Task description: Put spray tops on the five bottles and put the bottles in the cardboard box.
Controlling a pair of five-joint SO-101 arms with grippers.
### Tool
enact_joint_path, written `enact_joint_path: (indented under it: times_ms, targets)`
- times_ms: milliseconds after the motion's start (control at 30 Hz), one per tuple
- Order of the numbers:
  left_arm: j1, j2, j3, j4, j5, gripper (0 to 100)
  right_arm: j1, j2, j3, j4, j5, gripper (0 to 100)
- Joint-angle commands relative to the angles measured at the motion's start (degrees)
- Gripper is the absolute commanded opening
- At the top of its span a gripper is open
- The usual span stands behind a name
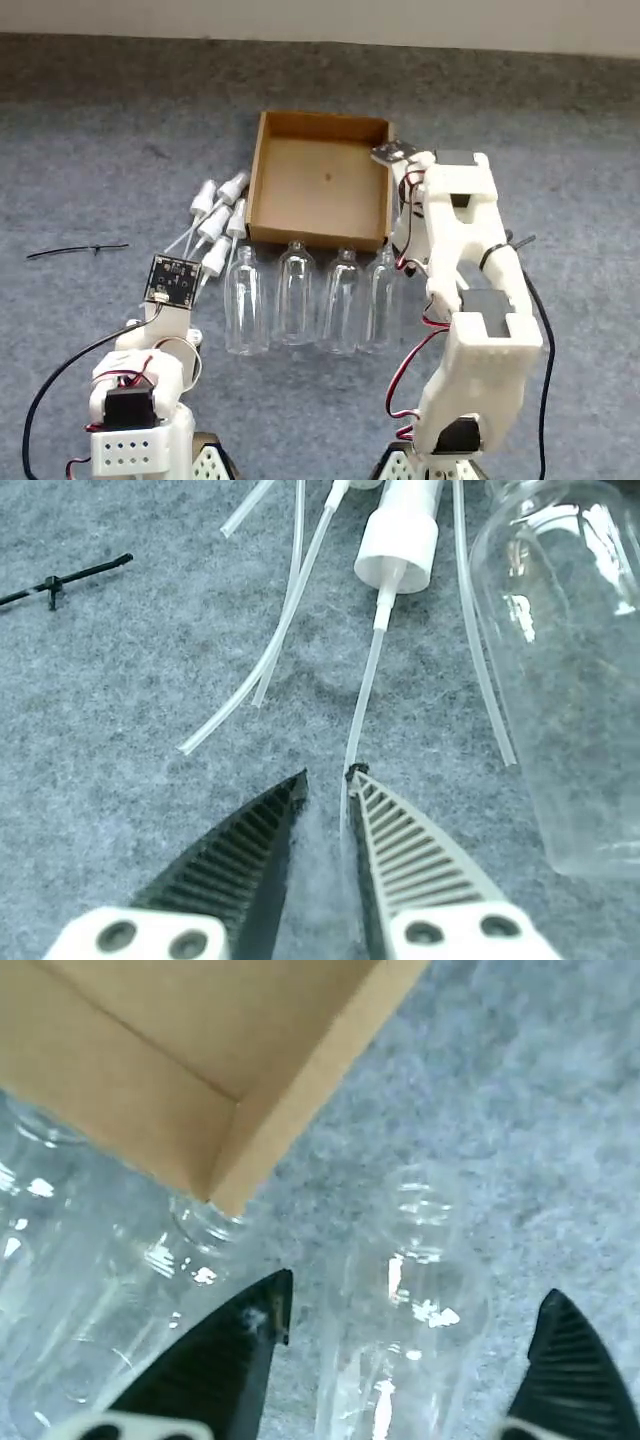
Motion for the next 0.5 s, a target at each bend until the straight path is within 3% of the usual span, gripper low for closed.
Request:
enact_joint_path:
  times_ms: [0,467]
  targets:
    - [-0.48,-0.04,1.1,0.09,-0.44,8,0.75,-0.92,-3.38,-0.13,-0.7,27.9]
    - [-0.48,-0.04,1.1,0.09,-0.44,8,1.01,-0.75,-3.38,-0.57,-0.44,1.0]
